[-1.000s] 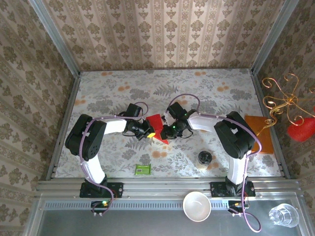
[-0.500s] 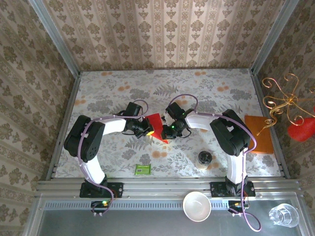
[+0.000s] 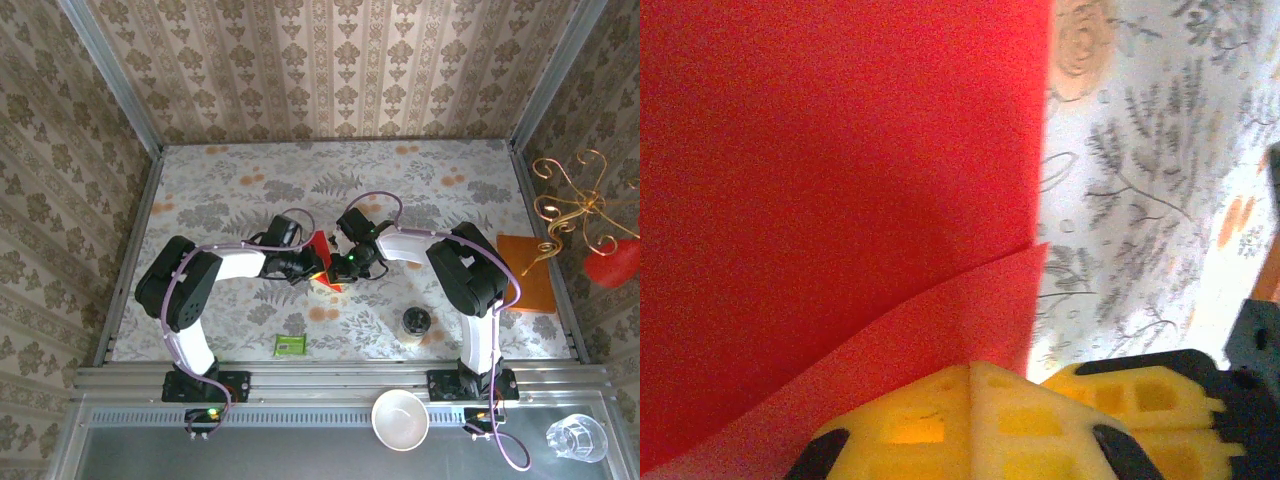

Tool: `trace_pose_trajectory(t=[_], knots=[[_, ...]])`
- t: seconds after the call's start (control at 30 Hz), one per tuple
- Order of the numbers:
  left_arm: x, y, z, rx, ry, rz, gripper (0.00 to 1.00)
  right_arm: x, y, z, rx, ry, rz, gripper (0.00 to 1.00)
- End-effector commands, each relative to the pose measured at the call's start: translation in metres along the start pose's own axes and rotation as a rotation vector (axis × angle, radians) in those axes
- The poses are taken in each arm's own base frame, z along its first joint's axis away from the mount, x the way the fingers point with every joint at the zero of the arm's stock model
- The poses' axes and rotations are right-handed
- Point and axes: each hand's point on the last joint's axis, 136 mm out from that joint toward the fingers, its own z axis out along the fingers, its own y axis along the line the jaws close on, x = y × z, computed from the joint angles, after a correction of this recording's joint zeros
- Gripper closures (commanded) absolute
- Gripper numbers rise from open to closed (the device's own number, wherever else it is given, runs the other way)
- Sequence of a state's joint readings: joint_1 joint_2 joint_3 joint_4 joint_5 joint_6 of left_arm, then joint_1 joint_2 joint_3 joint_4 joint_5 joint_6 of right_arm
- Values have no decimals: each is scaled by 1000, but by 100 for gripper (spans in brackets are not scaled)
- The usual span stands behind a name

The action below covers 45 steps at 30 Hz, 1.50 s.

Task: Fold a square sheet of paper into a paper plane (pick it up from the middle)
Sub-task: Third fold the triangle at the center of the table.

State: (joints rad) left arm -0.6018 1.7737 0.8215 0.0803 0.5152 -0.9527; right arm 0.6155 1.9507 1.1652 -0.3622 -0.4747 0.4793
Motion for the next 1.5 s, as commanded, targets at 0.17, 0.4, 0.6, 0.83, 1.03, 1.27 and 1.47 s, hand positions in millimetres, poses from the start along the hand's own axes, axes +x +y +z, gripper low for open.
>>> trace_pose_trajectory(t=[0.17,0.4,0.6,0.83,1.03,1.27,1.47], knots=[[-3,35,0,-81,-49,18,98,38,-53,19,184,100,142,94],[-21,67,-20,-113,-107,-6,98,56,-74,21,257,124,188,94],[-41,94,-44,-74,-148,-76,97,56,-77,21,252,111,210,94],[-62,75,-73,-53,-197,-49,97,25,-39,9,111,25,174,92],[-66,41,-91,25,-251,-69,89,-18,19,-24,-87,-116,121,78],[-51,22,-81,103,-246,-144,70,-34,19,-31,-98,-192,138,63],[-41,16,-61,115,-201,-170,61,-41,8,-23,-75,-193,161,63]])
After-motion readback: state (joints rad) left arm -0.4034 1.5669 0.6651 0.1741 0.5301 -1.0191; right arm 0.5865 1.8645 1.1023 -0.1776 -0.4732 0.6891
